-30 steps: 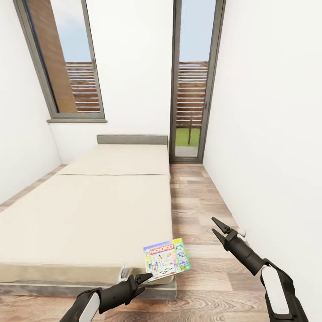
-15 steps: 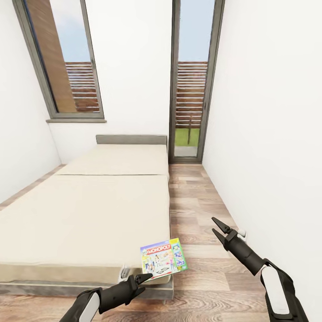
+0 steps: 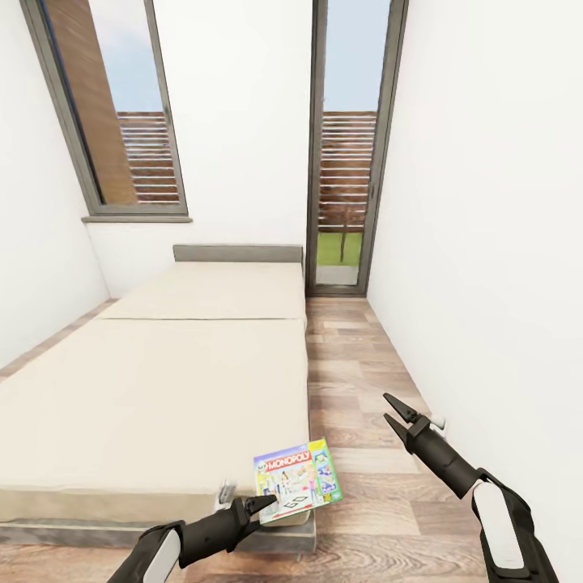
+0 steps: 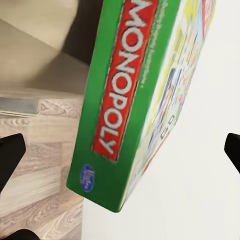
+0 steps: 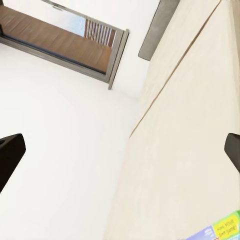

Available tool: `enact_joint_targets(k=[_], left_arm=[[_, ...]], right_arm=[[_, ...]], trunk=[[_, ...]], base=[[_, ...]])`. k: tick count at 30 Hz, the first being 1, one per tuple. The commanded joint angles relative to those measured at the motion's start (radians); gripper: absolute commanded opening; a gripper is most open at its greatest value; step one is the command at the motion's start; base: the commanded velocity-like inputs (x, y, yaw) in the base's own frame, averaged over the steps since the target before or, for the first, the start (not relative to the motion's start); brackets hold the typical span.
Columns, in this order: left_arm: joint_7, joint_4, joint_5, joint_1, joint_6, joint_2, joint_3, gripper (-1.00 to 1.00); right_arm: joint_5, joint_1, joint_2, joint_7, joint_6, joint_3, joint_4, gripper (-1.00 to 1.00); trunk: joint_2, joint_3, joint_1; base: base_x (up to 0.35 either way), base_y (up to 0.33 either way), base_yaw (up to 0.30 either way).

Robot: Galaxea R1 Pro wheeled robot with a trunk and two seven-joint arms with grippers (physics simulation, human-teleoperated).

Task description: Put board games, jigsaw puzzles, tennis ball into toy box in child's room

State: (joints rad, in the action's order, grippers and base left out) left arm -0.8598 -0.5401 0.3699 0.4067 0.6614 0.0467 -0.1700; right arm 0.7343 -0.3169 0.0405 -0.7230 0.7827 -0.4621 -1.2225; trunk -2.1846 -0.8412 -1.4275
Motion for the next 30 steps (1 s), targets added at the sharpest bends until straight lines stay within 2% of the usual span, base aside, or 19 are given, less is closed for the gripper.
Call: enact_joint_targets(k=[1, 30], left_arm=[[-0.002, 0.0, 0.0, 0.0, 0.006, 0.001, -0.005, 1.0], [-0.002, 0.0, 0.0, 0.0, 0.007, 0.001, -0.005, 1.0]], right_arm=[[0.0, -0.001, 0.001, -0.002, 0.006, -0.003, 0.0, 1.0], [0.0, -0.001, 0.002, -0.003, 0.006, -0.003, 0.0, 1.0]], trunk=[[0.0, -0.001, 0.0], [0.0, -0.001, 0.0]], base=[[0.083, 0.009, 0.0], [0.009, 0.001, 0.0]])
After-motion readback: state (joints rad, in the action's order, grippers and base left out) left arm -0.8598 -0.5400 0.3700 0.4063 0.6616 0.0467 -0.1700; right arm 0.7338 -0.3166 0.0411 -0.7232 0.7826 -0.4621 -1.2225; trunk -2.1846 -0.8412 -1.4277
